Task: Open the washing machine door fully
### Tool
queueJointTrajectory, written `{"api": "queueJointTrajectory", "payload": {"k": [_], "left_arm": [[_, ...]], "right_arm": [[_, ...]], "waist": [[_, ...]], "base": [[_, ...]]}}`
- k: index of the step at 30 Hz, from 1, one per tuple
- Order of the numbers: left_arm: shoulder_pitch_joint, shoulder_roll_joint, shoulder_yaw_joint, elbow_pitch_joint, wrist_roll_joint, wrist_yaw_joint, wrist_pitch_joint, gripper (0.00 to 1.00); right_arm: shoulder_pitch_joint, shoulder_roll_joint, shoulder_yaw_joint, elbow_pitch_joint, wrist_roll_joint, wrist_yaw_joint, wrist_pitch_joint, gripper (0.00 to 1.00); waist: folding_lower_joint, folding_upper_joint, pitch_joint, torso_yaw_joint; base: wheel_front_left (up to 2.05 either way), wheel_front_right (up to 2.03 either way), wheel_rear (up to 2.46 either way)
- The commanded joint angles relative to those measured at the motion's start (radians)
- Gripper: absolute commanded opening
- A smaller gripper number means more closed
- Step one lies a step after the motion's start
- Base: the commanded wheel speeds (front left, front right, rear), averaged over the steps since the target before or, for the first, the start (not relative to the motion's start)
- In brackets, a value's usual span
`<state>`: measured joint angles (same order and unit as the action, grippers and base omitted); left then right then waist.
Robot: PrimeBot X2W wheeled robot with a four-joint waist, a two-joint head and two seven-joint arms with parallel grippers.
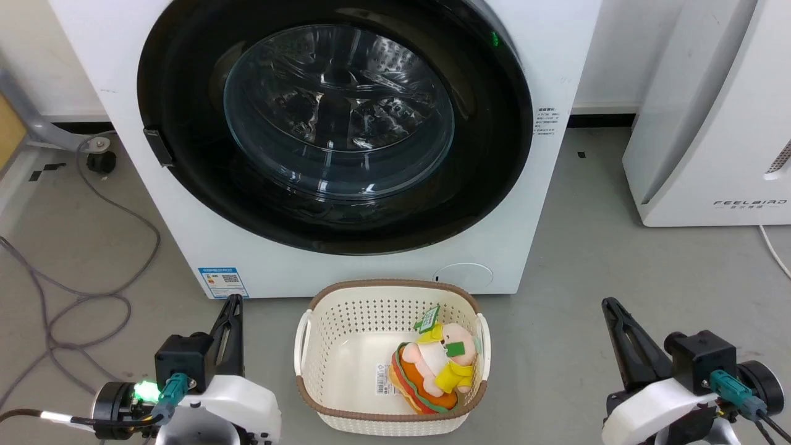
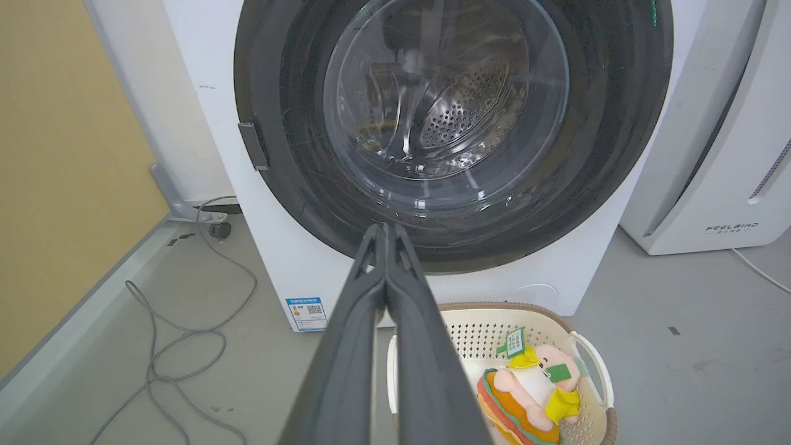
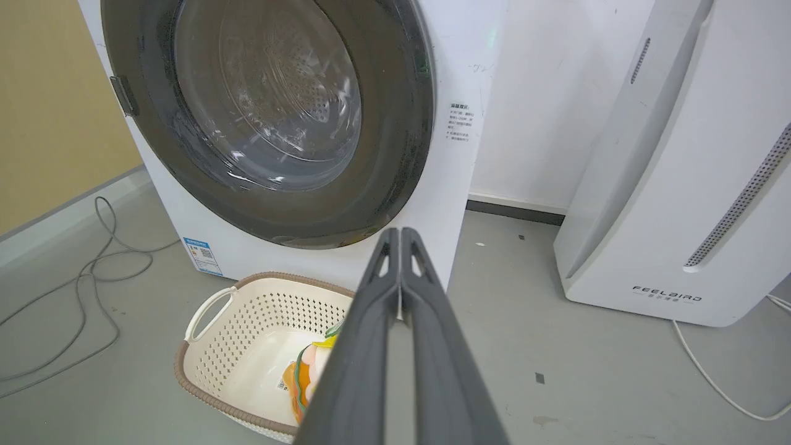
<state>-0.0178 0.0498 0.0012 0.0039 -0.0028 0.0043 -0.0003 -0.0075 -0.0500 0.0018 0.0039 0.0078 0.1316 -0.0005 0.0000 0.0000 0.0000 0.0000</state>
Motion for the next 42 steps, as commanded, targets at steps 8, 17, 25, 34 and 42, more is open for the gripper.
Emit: {"api": "queueJointTrajectory", "payload": {"k": [8, 17, 25, 34, 42], "left_arm": [[-0.001, 0.000, -0.003, 0.007, -0.005, -0.001, -0.005, 1.00], [-0.008, 0.000, -0.012, 0.039, -0.019, -0.010, -0.024, 1.00], [-0.013, 0.000, -0.017, 0.062, -0.030, -0.018, -0.041, 1.00], [-0.019, 0.000, -0.021, 0.086, -0.042, -0.027, -0.060, 1.00], [-0.025, 0.000, -0.022, 0.106, -0.056, -0.034, -0.077, 1.00]], "right_arm": [[0.002, 0.000, -0.002, 0.004, 0.003, 0.000, -0.005, 1.00], [0.003, 0.000, -0.009, 0.026, 0.013, 0.000, -0.024, 1.00], [0.004, 0.000, -0.015, 0.043, 0.023, 0.000, -0.041, 0.00], [0.004, 0.000, -0.018, 0.054, 0.045, 0.000, -0.060, 0.00], [-0.001, 0.000, -0.021, 0.063, 0.123, 0.000, -0.077, 0.00]], "waist": [[0.0000, 0.0000, 0.000, 0.000], [0.0000, 0.0000, 0.000, -0.001], [0.0000, 0.0000, 0.000, -0.002], [0.0000, 0.0000, 0.001, 0.001], [0.0000, 0.0000, 0.002, 0.005]], "base": [[0.00, 0.00, 0.00], [0.00, 0.00, 0.00], [0.00, 0.00, 0.00], [0.00, 0.00, 0.00], [0.00, 0.00, 0.00]]}}
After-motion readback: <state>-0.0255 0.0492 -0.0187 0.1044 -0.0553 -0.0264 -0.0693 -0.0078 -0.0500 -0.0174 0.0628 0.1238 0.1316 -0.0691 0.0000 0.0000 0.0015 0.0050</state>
